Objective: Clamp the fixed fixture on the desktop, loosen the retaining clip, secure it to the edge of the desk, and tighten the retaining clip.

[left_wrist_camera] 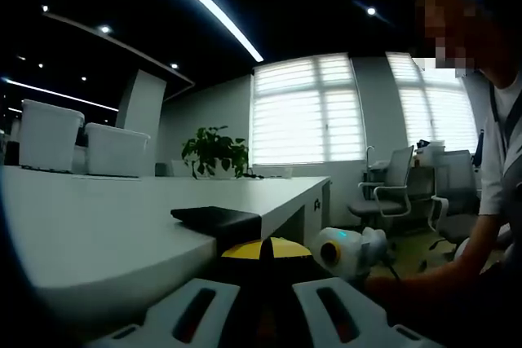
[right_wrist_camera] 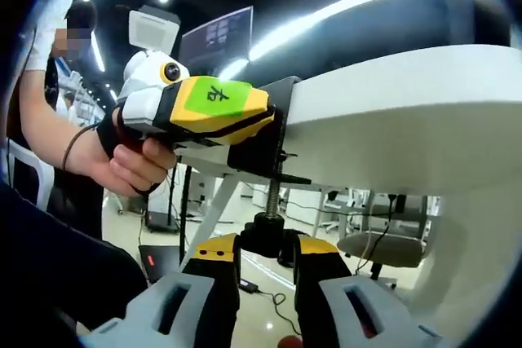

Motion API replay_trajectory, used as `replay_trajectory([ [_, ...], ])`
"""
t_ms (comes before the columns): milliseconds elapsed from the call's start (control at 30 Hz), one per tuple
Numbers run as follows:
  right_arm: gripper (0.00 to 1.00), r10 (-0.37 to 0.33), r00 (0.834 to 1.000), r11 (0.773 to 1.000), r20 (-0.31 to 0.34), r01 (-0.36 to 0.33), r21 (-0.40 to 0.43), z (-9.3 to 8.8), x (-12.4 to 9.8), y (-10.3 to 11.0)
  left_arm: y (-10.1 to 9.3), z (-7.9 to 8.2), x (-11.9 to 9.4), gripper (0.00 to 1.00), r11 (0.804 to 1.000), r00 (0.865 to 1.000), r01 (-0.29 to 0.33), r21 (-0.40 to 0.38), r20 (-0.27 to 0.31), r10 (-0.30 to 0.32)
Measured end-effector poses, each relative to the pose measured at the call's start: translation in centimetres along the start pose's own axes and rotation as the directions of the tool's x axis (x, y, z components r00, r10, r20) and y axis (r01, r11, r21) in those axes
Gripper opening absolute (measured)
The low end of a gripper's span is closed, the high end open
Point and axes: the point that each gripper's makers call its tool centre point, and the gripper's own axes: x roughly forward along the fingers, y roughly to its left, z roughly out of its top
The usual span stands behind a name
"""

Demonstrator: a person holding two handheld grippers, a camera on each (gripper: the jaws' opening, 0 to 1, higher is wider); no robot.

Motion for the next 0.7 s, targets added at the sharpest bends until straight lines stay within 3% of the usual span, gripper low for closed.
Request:
replay_trajectory([
  [100, 0.28, -0.085, 0.996, 0.996, -0.005, 0.085, -0.015, -0.4, -0.2, -1.0, 0.1, -0.3, 0.1, 0.01, 1.0, 1.0, -0.002, -0.002, -0.01, 0.002],
  [267, 0.33, -0.138, 0.99, 0.99, 0.009, 0.138, 0.021, -0.3, -1.0, 0.7, 1.0, 0.0, -0.3, 0.01, 1.0, 1.0, -0.003, -0.01, 0.002, 0.003],
  [367, 0.37, -0.211, 0.978, 0.977, 0.002, 0.211, 0.016, 0.1, -1.0, 0.9, 1.4, 0.1, -0.4, 0.01, 1.0, 1.0, -0.003, -0.013, 0.005, 0.003],
  [500, 0.33, -0.316, 0.949, 0.949, 0.023, 0.316, -0.015, 1.2, -1.0, 0.2, 1.7, 0.2, -0.5, 0.01, 1.0, 1.0, -0.005, -0.013, 0.006, 0.006],
  [633, 0.27, -0.382, 0.924, 0.924, 0.028, 0.382, 0.032, 1.8, -1.0, -0.6, 1.9, 0.2, -0.6, 0.01, 1.0, 1.0, -0.006, -0.025, 0.009, 0.006],
  [700, 0.24, -0.383, 0.924, 0.923, 0.009, 0.382, 0.039, 1.4, -0.9, -0.9, 1.8, 0.2, -0.5, 0.01, 0.999, 1.0, -0.005, -0.033, 0.019, 0.006],
])
